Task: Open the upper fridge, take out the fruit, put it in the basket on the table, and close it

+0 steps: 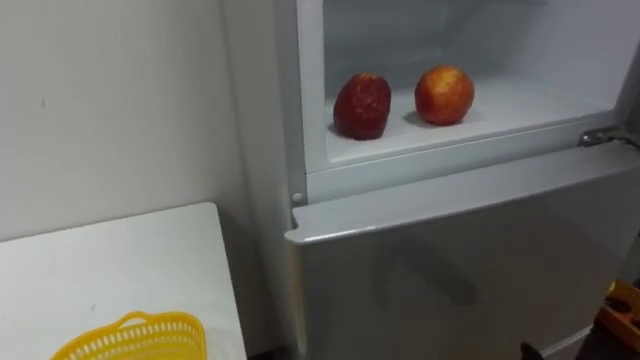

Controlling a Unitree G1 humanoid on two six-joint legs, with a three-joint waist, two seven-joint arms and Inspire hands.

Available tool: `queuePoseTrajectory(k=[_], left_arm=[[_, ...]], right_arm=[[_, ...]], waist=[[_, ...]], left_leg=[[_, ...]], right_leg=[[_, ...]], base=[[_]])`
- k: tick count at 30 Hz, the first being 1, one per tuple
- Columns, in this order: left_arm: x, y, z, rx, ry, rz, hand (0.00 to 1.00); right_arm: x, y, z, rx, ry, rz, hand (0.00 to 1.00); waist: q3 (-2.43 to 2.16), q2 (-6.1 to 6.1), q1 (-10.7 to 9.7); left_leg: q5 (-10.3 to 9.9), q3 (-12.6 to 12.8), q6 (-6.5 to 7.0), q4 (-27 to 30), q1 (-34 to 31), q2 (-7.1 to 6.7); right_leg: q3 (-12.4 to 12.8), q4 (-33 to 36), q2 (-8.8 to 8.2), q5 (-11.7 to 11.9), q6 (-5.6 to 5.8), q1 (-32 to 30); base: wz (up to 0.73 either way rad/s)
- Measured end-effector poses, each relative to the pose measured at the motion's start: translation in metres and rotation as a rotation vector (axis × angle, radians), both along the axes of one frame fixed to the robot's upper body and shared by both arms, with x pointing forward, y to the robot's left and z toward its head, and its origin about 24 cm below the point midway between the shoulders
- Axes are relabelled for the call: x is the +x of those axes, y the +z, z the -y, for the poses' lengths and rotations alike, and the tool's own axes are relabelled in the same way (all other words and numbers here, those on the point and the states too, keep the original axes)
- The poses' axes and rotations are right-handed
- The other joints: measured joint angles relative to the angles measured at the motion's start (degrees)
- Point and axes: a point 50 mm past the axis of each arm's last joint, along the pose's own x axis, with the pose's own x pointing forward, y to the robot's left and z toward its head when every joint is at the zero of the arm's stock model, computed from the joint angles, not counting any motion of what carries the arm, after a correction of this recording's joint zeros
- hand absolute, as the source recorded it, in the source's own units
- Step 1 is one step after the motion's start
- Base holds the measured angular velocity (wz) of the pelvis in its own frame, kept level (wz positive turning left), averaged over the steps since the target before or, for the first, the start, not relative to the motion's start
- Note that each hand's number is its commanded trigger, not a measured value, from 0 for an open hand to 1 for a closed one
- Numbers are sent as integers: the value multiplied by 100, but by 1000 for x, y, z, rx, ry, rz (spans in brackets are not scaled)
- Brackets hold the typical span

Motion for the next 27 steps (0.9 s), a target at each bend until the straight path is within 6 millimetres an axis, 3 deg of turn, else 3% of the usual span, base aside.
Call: queuePoseTrajectory(k=[2,10,14,19,22,27], left_arm=[[0,0,0,5,-14,5,0],[0,-2,1,2,-36,-21,0],[-1,-2,2,-13,-44,-34,0],[-6,-3,1,-14,-42,-50,0],[-6,-3,1,-13,-37,-50,0],[-4,-2,-2,-8,-18,-40,0]], right_arm=[[3,16,-5,-11,3,82,0],[13,61,-17,-89,28,319,0],[18,81,-21,-89,37,419,0],[18,86,-26,-85,19,460,0],[20,89,-25,-103,-7,486,0],[29,106,-24,-189,-14,576,0]], waist=[[-20,13,9],[-2,41,54],[11,-1,58],[-17,-79,94],[-10,-116,186],[-12,-168,207]], left_leg=[[0,59,0,1,-59,6],[0,163,0,-6,-56,48],[0,154,0,-5,-72,50],[-1,100,1,-7,-50,51],[-2,80,2,4,-56,55],[-1,-188,1,21,-53,53]], right_leg=[[68,33,19,3,4,-80],[212,111,82,53,-19,-172],[210,156,84,44,-26,-223],[156,157,78,51,-25,-160],[130,143,77,65,-29,-140],[-136,-63,72,108,-32,81]], base=[[-9],[-9],[0],[5],[6],[27]])
